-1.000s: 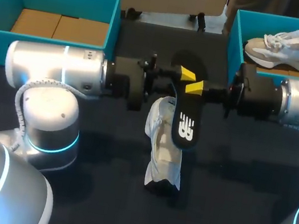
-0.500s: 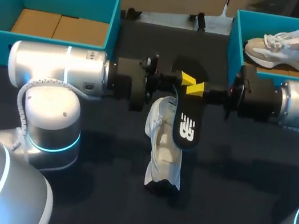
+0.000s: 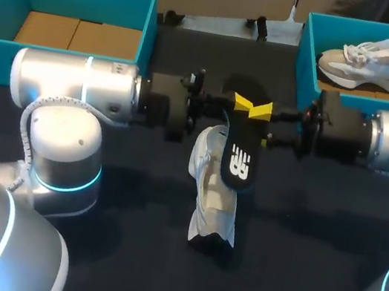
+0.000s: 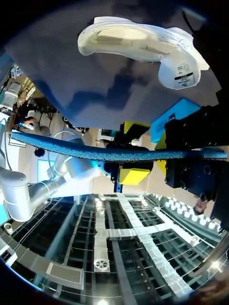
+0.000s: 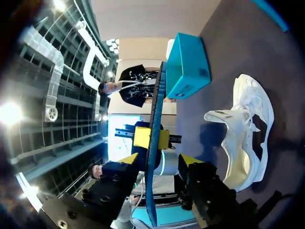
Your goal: Take the shoe out of the shoebox, open the shoe tongue, remove and reinsert the insole, then place the shoe into the shoebox
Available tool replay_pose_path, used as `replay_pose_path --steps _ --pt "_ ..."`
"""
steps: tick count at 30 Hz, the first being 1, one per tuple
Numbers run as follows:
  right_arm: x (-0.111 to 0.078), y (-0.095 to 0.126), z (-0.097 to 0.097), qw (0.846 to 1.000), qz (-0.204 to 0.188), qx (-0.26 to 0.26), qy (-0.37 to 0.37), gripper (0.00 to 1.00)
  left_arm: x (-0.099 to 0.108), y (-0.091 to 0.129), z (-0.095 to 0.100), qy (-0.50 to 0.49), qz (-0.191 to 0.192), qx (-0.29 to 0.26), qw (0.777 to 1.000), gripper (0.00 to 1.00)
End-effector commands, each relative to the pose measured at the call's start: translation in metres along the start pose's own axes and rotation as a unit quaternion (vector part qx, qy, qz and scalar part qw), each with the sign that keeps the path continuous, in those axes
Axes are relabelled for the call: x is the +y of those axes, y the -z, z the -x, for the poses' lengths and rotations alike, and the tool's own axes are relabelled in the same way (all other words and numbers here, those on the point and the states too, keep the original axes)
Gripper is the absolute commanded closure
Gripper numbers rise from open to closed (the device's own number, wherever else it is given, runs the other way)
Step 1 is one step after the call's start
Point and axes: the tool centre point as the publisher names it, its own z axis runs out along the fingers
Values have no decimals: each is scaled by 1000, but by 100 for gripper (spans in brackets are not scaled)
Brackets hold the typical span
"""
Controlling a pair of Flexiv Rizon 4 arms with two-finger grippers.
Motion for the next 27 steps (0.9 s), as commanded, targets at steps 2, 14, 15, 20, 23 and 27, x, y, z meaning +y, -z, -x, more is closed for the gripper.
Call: replay_pose_path --steps 2,14,15,20,23,27 --pt "-17 26 -5 1000 20 -13 -1 0 -2 15 0 7 -6 10 1000 100" --pt "-18 57 10 991 24 -73 107 0 -10 35 -9 49 -28 33 998 100" --pt "-19 59 9 986 25 -90 136 0 -10 36 -10 56 -31 36 997 100" --pt "-24 59 5 957 8 -107 269 0 -10 40 -8 113 -47 43 992 100" --pt "-24 59 5 957 8 -107 269 0 -10 40 -8 113 -47 43 992 100" --pt "-24 59 5 957 8 -107 269 0 -10 40 -8 113 -47 43 992 100"
